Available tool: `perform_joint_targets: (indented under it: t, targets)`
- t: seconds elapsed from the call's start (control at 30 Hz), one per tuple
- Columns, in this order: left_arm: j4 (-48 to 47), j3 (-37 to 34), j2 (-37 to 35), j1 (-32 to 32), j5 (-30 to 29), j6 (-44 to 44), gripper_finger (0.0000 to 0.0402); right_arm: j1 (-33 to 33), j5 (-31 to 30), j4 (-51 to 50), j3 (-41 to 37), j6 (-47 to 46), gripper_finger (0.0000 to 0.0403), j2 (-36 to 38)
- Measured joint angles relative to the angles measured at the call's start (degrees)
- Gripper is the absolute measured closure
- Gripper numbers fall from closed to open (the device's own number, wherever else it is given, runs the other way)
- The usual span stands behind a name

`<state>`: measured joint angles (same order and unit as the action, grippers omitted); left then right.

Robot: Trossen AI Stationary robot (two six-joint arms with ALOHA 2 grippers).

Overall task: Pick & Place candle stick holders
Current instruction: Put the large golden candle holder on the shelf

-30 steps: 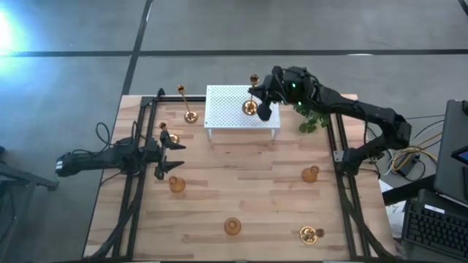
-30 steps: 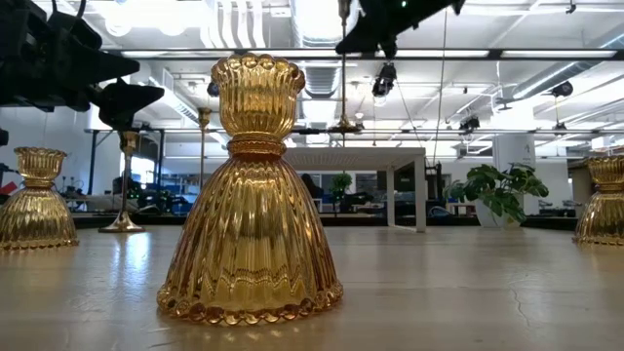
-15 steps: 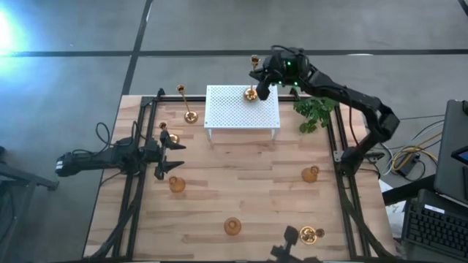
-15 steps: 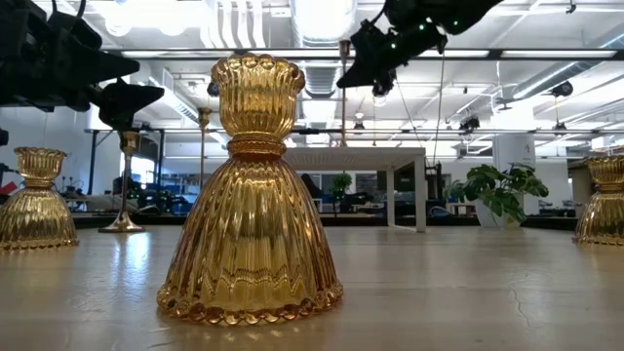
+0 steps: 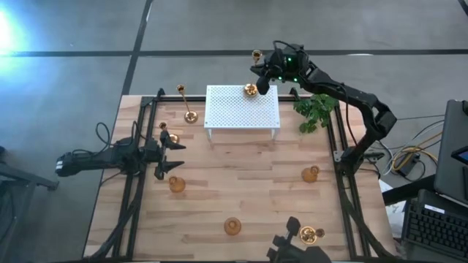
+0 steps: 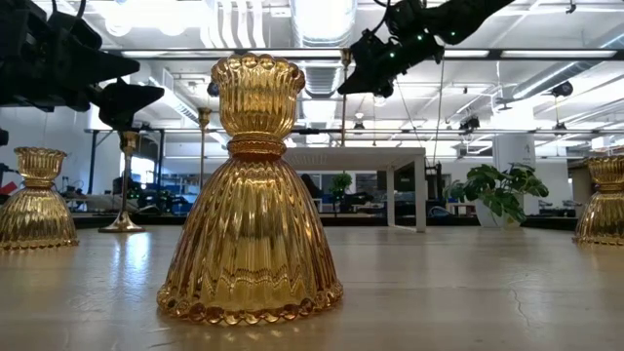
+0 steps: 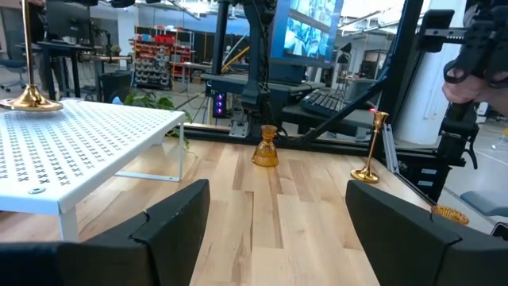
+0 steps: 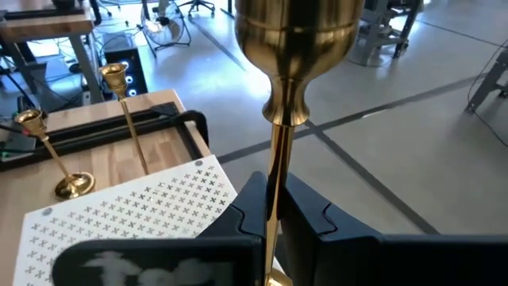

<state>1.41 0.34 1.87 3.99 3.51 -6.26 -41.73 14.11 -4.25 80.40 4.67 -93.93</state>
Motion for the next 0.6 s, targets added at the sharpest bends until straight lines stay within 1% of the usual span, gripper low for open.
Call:
perform_joint_targets:
  t: [0.6]
  targets:
    - [0.0,0.0,0.0,0.0,0.0,0.0,0.0101,-0.3,1.0,-1.6,-0.2,-1.6,0.0391,0.0]
